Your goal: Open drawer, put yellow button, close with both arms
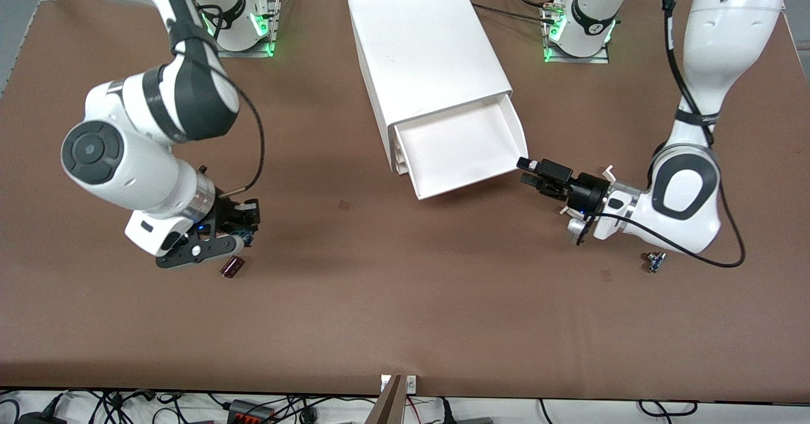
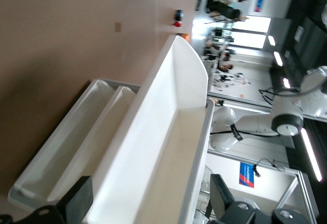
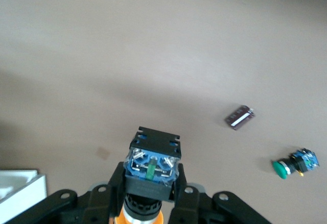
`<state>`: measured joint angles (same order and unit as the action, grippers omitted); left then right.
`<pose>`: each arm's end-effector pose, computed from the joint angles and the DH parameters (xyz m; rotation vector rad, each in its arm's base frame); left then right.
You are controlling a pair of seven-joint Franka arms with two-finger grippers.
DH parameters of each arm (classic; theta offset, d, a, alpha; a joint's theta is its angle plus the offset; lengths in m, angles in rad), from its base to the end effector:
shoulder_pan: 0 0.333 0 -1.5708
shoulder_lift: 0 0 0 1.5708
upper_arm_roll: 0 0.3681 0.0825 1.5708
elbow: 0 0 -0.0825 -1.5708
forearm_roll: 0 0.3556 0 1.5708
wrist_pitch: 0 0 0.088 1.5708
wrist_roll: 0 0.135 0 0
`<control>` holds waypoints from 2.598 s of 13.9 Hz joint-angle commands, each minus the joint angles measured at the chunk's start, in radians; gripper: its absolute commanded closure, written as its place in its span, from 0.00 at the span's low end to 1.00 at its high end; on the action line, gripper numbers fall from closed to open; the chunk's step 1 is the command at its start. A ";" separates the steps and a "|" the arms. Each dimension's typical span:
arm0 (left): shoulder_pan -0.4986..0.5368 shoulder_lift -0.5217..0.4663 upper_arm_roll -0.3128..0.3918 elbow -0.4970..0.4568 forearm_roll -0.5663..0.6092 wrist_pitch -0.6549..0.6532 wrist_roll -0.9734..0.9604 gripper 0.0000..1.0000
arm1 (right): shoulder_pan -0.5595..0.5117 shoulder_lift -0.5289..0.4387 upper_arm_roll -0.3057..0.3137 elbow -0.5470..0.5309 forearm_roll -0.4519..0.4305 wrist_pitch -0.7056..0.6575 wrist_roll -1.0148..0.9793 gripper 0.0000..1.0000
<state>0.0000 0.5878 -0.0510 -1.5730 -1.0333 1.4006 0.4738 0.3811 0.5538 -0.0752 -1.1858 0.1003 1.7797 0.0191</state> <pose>0.6191 -0.1525 0.3698 1.8898 -0.2587 -0.4976 0.6799 0.2418 0.4938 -3.0459 -0.4293 -0.0480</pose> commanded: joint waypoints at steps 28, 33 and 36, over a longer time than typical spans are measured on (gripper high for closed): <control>-0.029 -0.046 -0.010 0.380 0.906 0.006 -0.724 0.00 | 0.512 0.198 0.023 0.158 0.007 0.202 0.372 1.00; -0.028 -0.046 -0.010 0.378 0.906 0.004 -0.724 0.00 | 0.542 0.216 0.022 0.158 0.007 0.208 0.395 0.69; -0.029 -0.046 -0.010 0.378 0.906 0.006 -0.724 0.00 | 0.542 0.213 0.015 0.160 0.005 0.204 0.397 0.00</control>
<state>-0.0291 0.5389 -0.0526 -1.2070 -0.1564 1.4149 -0.2343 0.9215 0.7531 -0.0541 -1.0590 0.1012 1.9928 0.3965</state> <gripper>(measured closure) 0.000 0.454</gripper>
